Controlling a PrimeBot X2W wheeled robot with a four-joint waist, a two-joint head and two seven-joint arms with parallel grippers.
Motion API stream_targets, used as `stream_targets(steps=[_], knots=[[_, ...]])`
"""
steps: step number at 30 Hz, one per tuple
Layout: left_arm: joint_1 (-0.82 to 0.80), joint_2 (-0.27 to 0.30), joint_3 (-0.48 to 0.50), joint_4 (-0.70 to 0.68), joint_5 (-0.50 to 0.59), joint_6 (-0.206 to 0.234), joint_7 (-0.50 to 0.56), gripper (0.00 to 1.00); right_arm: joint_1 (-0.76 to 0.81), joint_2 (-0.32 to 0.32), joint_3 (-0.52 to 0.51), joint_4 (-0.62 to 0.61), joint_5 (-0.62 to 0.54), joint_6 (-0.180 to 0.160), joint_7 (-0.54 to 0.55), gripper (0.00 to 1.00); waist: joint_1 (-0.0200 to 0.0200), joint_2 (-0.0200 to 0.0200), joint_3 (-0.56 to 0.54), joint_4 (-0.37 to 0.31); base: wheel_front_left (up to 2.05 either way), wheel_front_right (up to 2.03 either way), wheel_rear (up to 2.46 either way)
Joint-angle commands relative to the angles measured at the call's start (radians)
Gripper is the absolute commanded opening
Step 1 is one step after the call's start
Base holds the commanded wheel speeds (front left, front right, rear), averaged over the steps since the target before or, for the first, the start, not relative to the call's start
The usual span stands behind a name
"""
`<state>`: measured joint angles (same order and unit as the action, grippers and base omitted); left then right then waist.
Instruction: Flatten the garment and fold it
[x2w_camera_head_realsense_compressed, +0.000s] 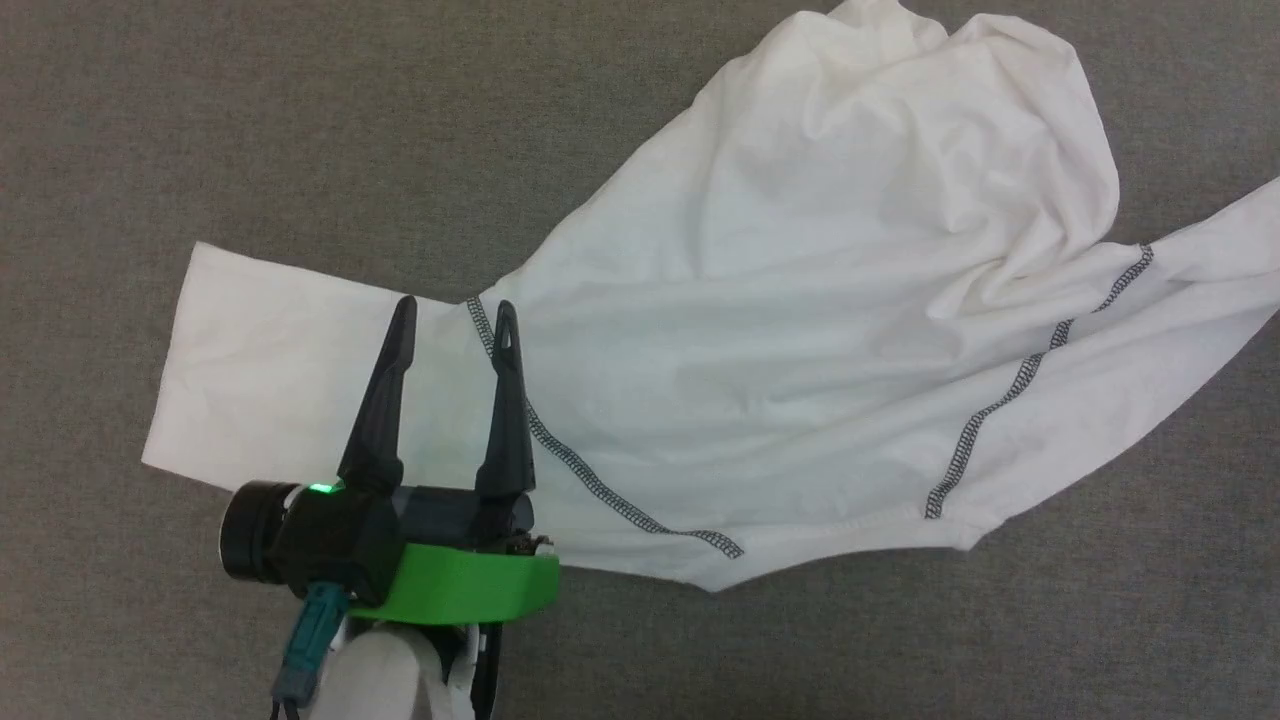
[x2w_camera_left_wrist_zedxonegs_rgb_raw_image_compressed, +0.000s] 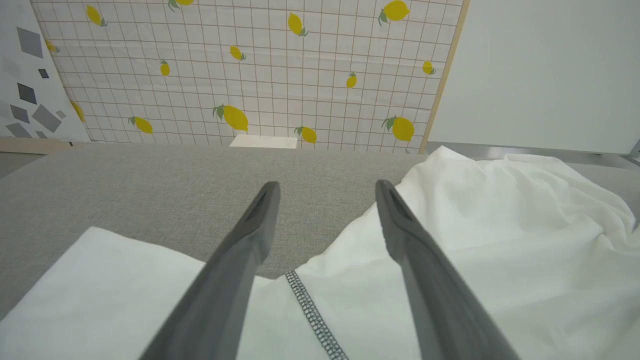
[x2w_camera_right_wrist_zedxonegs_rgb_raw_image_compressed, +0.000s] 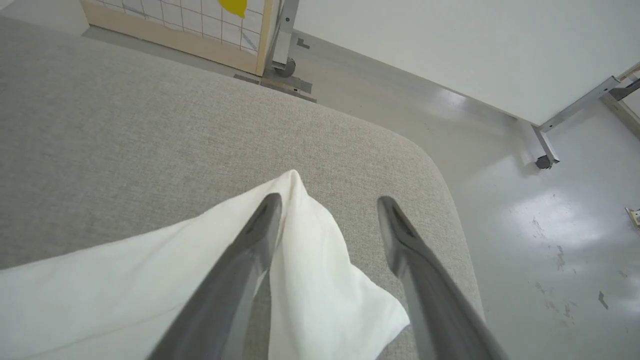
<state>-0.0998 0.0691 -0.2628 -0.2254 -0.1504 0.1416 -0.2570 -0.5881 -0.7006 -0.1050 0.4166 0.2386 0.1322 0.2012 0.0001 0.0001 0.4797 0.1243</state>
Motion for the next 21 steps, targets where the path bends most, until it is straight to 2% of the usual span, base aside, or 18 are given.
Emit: stream_targets(steps=[1,7,11,15,18,21], knots=[[-0.017,-0.002,0.001,0.006,0.006,-0.005,-0.005,1.0,-0.022,0.011,0.007,0.005,0.007,-0.002,-0.021,1.0,-0.0001,-0.0001,-0.012,-0.007,0.0,0.0,0.0],[0.001,0.005,0.015,0.021,0.002,-0.003,-0.005,1.0,0.007,0.054,0.016,-0.08,0.059,-0.002,-0.09,1.0,-0.0001,-0.0001,-0.076,-0.035,0.0,0.0,0.0],[0.036,0.012,0.028,0.022,-0.011,-0.005,-0.005,1.0,0.125,0.119,-0.036,-0.224,0.078,-0.002,-0.124,1.0,-0.0001,-0.0001,-0.127,-0.043,0.0,0.0,0.0],[0.08,0.018,0.039,0.017,-0.022,-0.008,-0.005,1.0,0.296,0.239,-0.113,-0.413,0.059,-0.002,-0.155,1.0,-0.0001,-0.0001,-0.167,-0.043,0.0,0.0,0.0],[0.115,0.017,0.049,0.001,-0.025,-0.005,-0.005,1.0,0.427,0.339,-0.157,-0.552,0.002,-0.002,-0.187,1.0,-0.0001,-0.0001,-0.186,-0.041,0.0,0.0,0.0],[0.153,0.019,0.048,-0.01,-0.017,-0.011,-0.005,1.0,0.529,0.446,-0.176,-0.636,-0.034,-0.002,-0.213,1.0,-0.0001,-0.0001,-0.202,-0.039,0.0,0.0,0.0]])
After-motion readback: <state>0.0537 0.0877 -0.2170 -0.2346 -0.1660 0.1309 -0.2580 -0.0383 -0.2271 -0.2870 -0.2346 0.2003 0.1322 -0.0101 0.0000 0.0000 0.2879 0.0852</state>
